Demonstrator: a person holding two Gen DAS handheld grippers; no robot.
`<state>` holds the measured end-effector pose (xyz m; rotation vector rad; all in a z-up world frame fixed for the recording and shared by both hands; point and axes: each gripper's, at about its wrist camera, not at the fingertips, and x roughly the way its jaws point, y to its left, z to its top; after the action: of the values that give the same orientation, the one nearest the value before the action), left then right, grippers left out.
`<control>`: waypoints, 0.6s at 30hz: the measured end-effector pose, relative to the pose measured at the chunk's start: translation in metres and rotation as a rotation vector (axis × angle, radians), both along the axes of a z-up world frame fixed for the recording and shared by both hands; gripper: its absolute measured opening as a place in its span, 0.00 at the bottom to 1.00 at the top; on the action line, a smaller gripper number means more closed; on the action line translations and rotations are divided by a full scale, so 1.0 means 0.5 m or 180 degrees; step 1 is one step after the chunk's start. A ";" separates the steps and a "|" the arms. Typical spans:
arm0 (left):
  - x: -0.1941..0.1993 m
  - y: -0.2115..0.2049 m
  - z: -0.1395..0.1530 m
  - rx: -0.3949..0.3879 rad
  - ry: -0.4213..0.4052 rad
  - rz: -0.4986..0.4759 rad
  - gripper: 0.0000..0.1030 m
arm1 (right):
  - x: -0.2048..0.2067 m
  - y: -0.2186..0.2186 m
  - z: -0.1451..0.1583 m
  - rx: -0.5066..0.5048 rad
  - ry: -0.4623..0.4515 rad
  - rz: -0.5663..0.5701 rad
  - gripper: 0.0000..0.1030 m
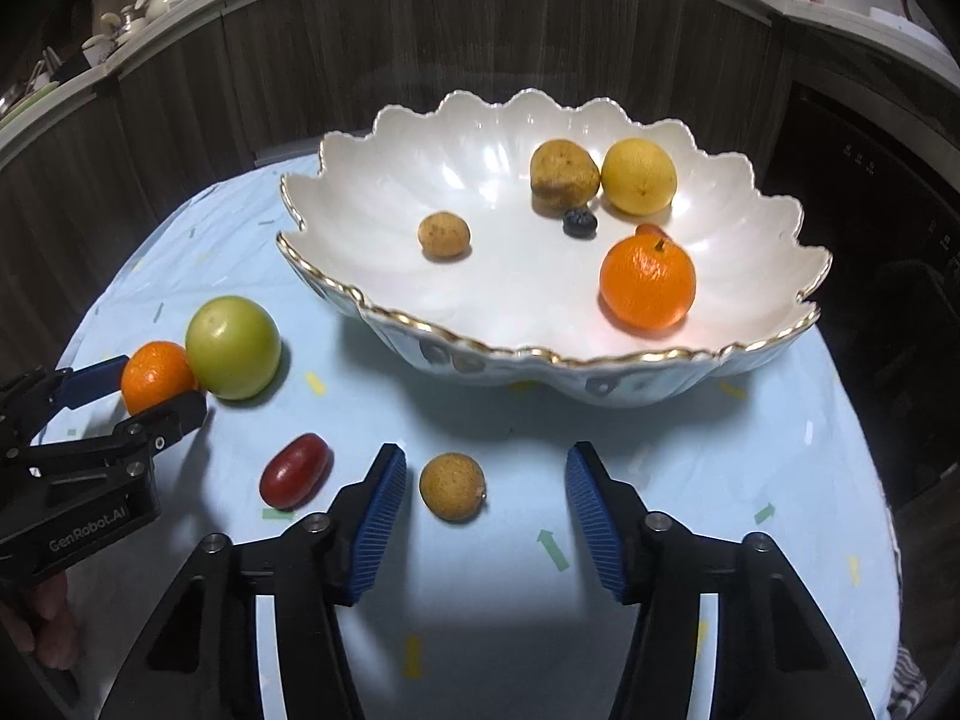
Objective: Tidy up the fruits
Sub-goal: 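Grasp the mandarin with the left tool while the right tool grasps the brown round fruit, then lift and carry the mandarin and brown round fruit over the white bowl with both tools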
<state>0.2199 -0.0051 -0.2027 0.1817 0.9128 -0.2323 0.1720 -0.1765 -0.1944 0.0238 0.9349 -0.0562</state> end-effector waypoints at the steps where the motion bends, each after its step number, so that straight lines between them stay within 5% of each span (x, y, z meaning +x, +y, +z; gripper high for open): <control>1: 0.001 -0.001 -0.001 0.0001 0.0007 -0.0004 0.60 | 0.001 -0.001 -0.003 0.0016 0.0019 0.0001 0.49; 9: 0.002 -0.013 -0.002 -0.0011 0.0019 -0.0064 0.43 | 0.001 0.001 -0.008 0.0077 0.0028 0.0055 0.34; 11: 0.001 -0.012 -0.002 -0.0031 0.0020 -0.0056 0.43 | 0.001 0.002 -0.007 0.0083 0.0034 0.0075 0.23; 18: -0.010 -0.009 0.006 -0.0036 0.0017 -0.0028 0.41 | -0.001 -0.001 -0.004 0.0094 0.0049 0.0072 0.23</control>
<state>0.2147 -0.0094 -0.1995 0.1746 0.9159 -0.2462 0.1716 -0.1769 -0.1964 0.0402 0.9514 -0.0217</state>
